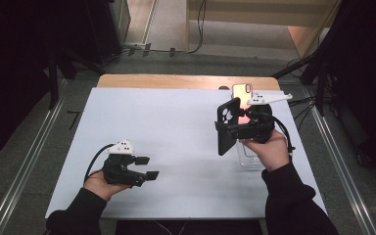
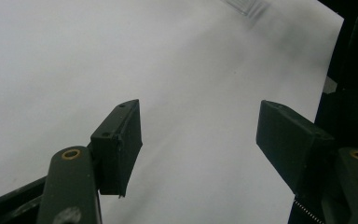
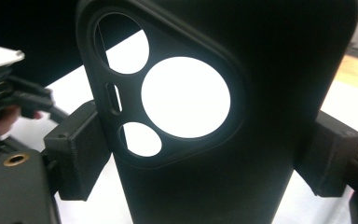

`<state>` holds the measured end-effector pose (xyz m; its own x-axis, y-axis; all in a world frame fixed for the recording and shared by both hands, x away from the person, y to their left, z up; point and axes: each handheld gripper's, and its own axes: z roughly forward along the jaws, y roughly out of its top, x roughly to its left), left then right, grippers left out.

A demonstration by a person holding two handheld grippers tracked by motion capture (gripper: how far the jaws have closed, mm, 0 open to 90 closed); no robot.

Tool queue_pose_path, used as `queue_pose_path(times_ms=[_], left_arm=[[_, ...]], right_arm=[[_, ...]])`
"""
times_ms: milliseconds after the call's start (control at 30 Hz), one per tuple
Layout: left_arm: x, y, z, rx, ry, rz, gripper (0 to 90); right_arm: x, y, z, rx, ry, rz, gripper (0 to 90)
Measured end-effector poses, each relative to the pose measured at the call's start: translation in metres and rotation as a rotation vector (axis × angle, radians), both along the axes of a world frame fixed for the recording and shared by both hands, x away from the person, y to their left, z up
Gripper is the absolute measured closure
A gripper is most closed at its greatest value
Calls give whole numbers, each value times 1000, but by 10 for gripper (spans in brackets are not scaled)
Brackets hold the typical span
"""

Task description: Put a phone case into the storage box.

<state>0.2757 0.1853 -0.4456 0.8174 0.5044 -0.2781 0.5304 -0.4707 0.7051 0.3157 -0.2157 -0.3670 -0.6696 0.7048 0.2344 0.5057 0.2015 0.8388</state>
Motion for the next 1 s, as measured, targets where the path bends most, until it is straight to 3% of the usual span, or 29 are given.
queue_pose_path(times_ms=[367, 733, 900, 1000], left_arm=[[-4, 9, -2, 7, 1, 40, 318], [-6, 14, -2, 1, 1, 60, 318], [-6, 14, -3, 1, 6, 59, 318], [-5, 13, -3, -1, 2, 54, 318]], right_arm=[[15, -44, 8, 15, -3, -184, 133], [40, -62, 2, -8, -12, -347, 132], [58, -67, -7, -22, -19, -403, 132], [72, -70, -19, -21, 13, -434, 132]])
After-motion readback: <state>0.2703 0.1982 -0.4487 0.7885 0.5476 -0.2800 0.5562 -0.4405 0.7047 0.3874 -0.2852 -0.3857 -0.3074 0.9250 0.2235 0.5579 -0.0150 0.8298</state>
